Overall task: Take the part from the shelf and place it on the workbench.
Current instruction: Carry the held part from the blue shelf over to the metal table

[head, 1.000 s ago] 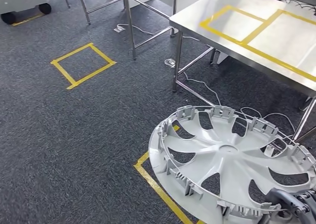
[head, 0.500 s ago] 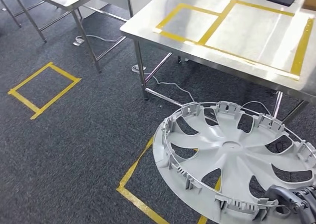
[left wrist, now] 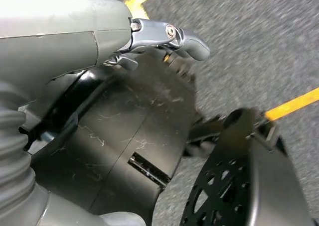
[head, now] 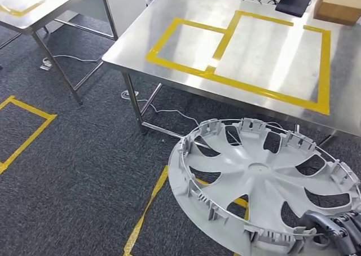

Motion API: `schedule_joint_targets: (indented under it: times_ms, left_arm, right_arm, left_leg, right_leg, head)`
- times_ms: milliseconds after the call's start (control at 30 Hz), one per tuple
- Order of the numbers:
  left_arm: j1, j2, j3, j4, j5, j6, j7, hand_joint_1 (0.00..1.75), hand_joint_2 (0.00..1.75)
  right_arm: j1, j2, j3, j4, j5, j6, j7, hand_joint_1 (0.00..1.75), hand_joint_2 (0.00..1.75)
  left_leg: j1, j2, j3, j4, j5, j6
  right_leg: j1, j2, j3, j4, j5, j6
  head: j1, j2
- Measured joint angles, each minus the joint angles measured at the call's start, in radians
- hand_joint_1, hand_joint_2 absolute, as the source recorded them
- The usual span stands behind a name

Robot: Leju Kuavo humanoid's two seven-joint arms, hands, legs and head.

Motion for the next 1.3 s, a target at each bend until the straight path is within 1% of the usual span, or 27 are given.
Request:
schedule_joint_targets:
  times_ms: [33,67,133,167,200,267,300,367,433,500,533,567,600,667,700,733,767,833,867,933,1000,1033,1067,1100,1200,1233,1300]
  left_arm:
    - [0.000,0.000,0.000,0.000,0.000,0.000,0.000,0.00,1.75]
    - [0.001,0.000,-0.001,0.000,0.001,0.001,0.000,0.00,1.75]
    - [0.001,0.002,-0.004,0.003,0.007,0.003,0.000,0.00,1.75]
    - [-0.002,0.002,-0.006,0.004,0.010,0.005,0.000,0.00,1.75]
    - [-0.006,0.002,-0.007,0.005,0.012,0.007,0.001,0.00,1.75]
    - [-0.017,0.001,-0.009,0.004,0.015,0.010,0.003,0.00,1.75]
    - [-0.021,0.001,-0.012,0.004,0.016,0.012,0.003,0.00,1.75]
    - [-0.022,0.000,-0.020,0.004,0.019,0.013,0.004,0.00,1.75]
    - [-0.016,0.000,-0.027,0.004,0.021,0.014,0.005,0.00,1.75]
    - [-0.012,0.001,-0.030,0.005,0.022,0.014,0.005,0.00,1.75]
    - [-0.012,0.001,-0.031,0.005,0.023,0.014,0.005,0.00,1.75]
    - [-0.012,0.002,-0.031,0.005,0.023,0.014,0.005,0.00,1.75]
    - [-0.012,0.002,-0.032,0.005,0.023,0.014,0.005,0.00,1.75]
    - [-0.013,0.002,-0.037,0.005,0.024,0.014,0.004,0.00,1.75]
    - [-0.015,0.001,-0.039,0.005,0.024,0.015,0.003,0.00,1.75]
    - [-0.019,0.000,-0.041,0.005,0.025,0.015,0.002,0.00,1.75]
    - [-0.024,-0.001,-0.042,0.004,0.026,0.016,0.003,0.00,1.75]
    - [-0.033,-0.003,-0.042,0.004,0.030,0.017,0.005,0.00,1.75]
    - [-0.034,-0.003,-0.043,0.003,0.032,0.018,0.006,0.00,1.75]
    - [-0.025,-0.002,-0.045,0.003,0.036,0.021,0.006,0.00,1.75]
    - [-0.016,0.000,-0.049,0.003,0.045,0.027,0.006,0.00,1.75]
    - [-0.016,0.001,-0.052,0.003,0.051,0.031,0.007,0.00,1.75]
    - [-0.018,0.002,-0.055,0.003,0.058,0.036,0.009,0.00,1.75]
    - [-0.018,0.002,-0.059,0.003,0.067,0.043,0.012,0.00,1.75]
    - [-0.022,0.007,-0.080,0.001,0.103,0.080,0.030,0.00,1.75]
    - [-0.025,0.010,-0.089,-0.001,0.115,0.093,0.037,0.00,1.75]
    - [-0.031,0.017,-0.108,-0.009,0.142,0.114,0.046,0.00,1.75]
  right_arm:
    - [0.001,0.000,0.000,0.000,0.001,0.000,0.001,1.75,1.75]
    - [0.001,0.000,0.000,0.001,0.003,0.000,0.002,1.75,1.75]
    - [0.003,0.000,0.000,0.003,0.007,0.000,0.008,1.75,1.75]
    - [0.003,-0.001,0.000,0.003,0.012,0.000,0.011,1.75,1.75]
    - [0.003,-0.001,0.000,0.003,0.017,0.000,0.015,1.75,1.75]
    - [0.002,-0.002,0.000,0.000,0.029,0.000,0.023,1.75,1.75]
    - [0.002,-0.003,0.000,-0.001,0.034,0.000,0.027,1.75,1.75]
    - [0.000,-0.005,0.000,-0.002,0.039,-0.001,0.033,1.75,1.75]
    - [-0.001,-0.005,0.000,-0.003,0.040,-0.001,0.036,1.75,1.75]
    - [0.001,-0.005,0.000,-0.002,0.041,0.000,0.036,1.75,1.75]
    - [0.001,-0.005,0.000,-0.002,0.041,0.000,0.036,1.75,1.75]
    - [0.001,-0.006,0.000,-0.002,0.041,0.000,0.036,1.75,1.75]
    - [0.001,-0.006,0.000,-0.001,0.041,0.000,0.036,1.75,1.75]
    - [-0.001,-0.006,0.000,0.001,0.041,0.000,0.036,1.75,1.75]
    - [0.000,-0.007,0.000,0.001,0.042,0.000,0.037,1.75,1.75]
    - [0.001,-0.008,0.000,0.001,0.043,0.000,0.037,1.75,1.75]
    - [0.003,-0.009,0.000,-0.001,0.045,0.000,0.040,1.75,1.75]
    - [0.005,-0.012,0.001,-0.008,0.050,0.000,0.049,1.75,1.75]
    - [0.002,-0.015,0.002,-0.012,0.053,0.000,0.054,1.75,1.75]
    - [0.000,-0.020,0.005,-0.015,0.057,-0.001,0.067,1.75,1.75]
    - [0.002,-0.027,0.007,-0.014,0.066,0.000,0.088,1.75,1.75]
    - [0.004,-0.031,0.007,-0.014,0.071,0.000,0.100,1.75,1.75]
    - [0.005,-0.035,0.008,-0.014,0.077,0.000,0.113,1.75,1.75]
    - [0.006,-0.040,0.010,-0.014,0.084,0.000,0.128,1.75,1.75]
    - [0.007,-0.057,0.019,-0.012,0.092,0.000,0.194,1.75,1.75]
    - [0.007,-0.063,0.024,-0.011,0.087,0.000,0.218,1.75,1.75]
    - [0.008,-0.077,0.034,-0.011,0.074,0.000,0.265,1.75,1.75]
  left_leg:
    - [-0.002,0.007,0.042,-0.017,-0.019,0.000]
    - [-0.003,0.014,0.085,-0.033,-0.040,0.000]
    - [-0.010,0.029,0.165,-0.057,-0.088,-0.003]
    - [-0.013,0.038,0.199,-0.068,-0.117,-0.007]
    - [-0.016,0.045,0.229,-0.073,-0.137,-0.011]
    - [-0.015,0.051,0.248,-0.029,-0.132,-0.020]
    - [-0.013,0.040,0.221,0.043,-0.107,-0.024]
    - [-0.010,0.008,0.100,0.232,-0.086,-0.030]
    - [-0.008,-0.011,-0.027,0.344,-0.153,-0.035]
    - [-0.005,-0.015,-0.120,0.357,-0.249,-0.039]
    - [-0.004,-0.016,-0.153,0.338,-0.273,-0.040]
    - [-0.002,-0.019,-0.176,0.304,-0.262,-0.042]
    - [0.001,-0.029,-0.189,0.255,-0.202,-0.045]
    - [0.013,-0.062,-0.199,0.144,-0.027,-0.053]
    - [0.016,-0.072,-0.193,0.108,0.032,-0.052]
    - [0.019,-0.075,-0.184,0.087,0.049,-0.048]
    - [0.017,-0.068,-0.167,0.085,0.033,-0.042]
    - [0.017,-0.051,-0.144,0.082,0.016,-0.031]
    - [0.017,-0.040,-0.134,0.082,0.013,-0.028]
    - [0.015,-0.012,-0.112,0.084,0.020,-0.018]
    - [0.014,0.014,-0.082,0.084,0.016,-0.007]
    - [0.013,0.027,-0.064,0.085,0.005,-0.005]
    - [0.013,0.038,-0.046,0.084,-0.008,-0.004]
    - [0.013,0.049,-0.028,0.084,-0.022,-0.004]
    - [0.002,0.073,0.013,0.084,-0.066,-0.014]
    - [-0.001,0.079,0.022,0.083,-0.072,-0.020]
    - [0.000,0.080,0.021,0.092,-0.067,-0.035]
  right_leg:
    - [0.003,-0.002,-0.029,-0.028,-0.007,-0.003]
    - [0.006,-0.011,-0.054,-0.074,0.037,-0.009]
    - [0.019,-0.057,-0.093,-0.187,0.246,-0.026]
    - [0.025,-0.076,-0.103,-0.220,0.334,-0.033]
    - [0.029,-0.083,-0.104,-0.232,0.378,-0.038]
    - [0.027,-0.055,-0.081,-0.217,0.350,-0.043]
    - [0.024,-0.039,-0.062,-0.219,0.333,-0.047]
    - [0.017,-0.010,-0.013,-0.241,0.308,-0.059]
    - [0.011,0.021,0.045,-0.270,0.282,-0.061]
    - [0.004,0.053,0.108,-0.298,0.255,-0.055]
    - [-0.001,0.068,0.139,-0.308,0.240,-0.051]
    - [-0.005,0.082,0.167,-0.315,0.222,-0.047]
    - [-0.008,0.094,0.191,-0.321,0.203,-0.041]
    - [-0.009,0.118,0.236,-0.323,0.157,-0.029]
    - [-0.008,0.129,0.260,-0.328,0.132,-0.023]
    - [-0.007,0.138,0.285,-0.323,0.121,-0.017]
    - [-0.005,0.143,0.297,-0.317,0.117,-0.011]
    - [-0.006,0.105,0.290,-0.261,0.124,-0.002]
    - [-0.006,0.072,0.258,-0.209,0.113,0.003]
    - [-0.004,0.012,0.166,-0.073,0.059,0.012]
    - [-0.003,-0.002,0.081,0.010,-0.015,0.015]
    - [-0.003,-0.004,0.055,0.007,-0.042,0.014]
    - [-0.002,-0.008,0.039,-0.024,-0.043,0.011]
    - [0.000,-0.022,0.028,-0.073,-0.004,0.006]
    - [0.006,-0.081,0.006,-0.195,0.236,-0.009]
    - [0.006,-0.083,0.003,-0.206,0.272,-0.012]
    - [0.002,-0.052,0.011,-0.212,0.266,-0.017]
  head:
    - [0.002,0.000]
    - [0.004,0.000]
    - [0.006,0.000]
    - [0.003,-0.001]
    - [0.002,-0.001]
    - [-0.003,0.000]
    - [-0.004,0.000]
    - [-0.010,0.000]
    - [-0.013,0.000]
    - [-0.014,0.000]
    - [-0.015,0.000]
    - [-0.015,0.000]
    - [-0.015,0.000]
    - [-0.020,0.000]
    - [-0.022,0.000]
    - [-0.023,0.000]
    - [-0.021,0.000]
    - [-0.015,0.000]
    - [-0.011,0.000]
    - [-0.007,0.000]
    - [-0.005,0.000]
    - [-0.005,0.000]
    - [-0.005,0.000]
    - [-0.004,0.000]
    - [-0.003,0.000]
    - [-0.002,0.000]
    - [-0.003,0.000]
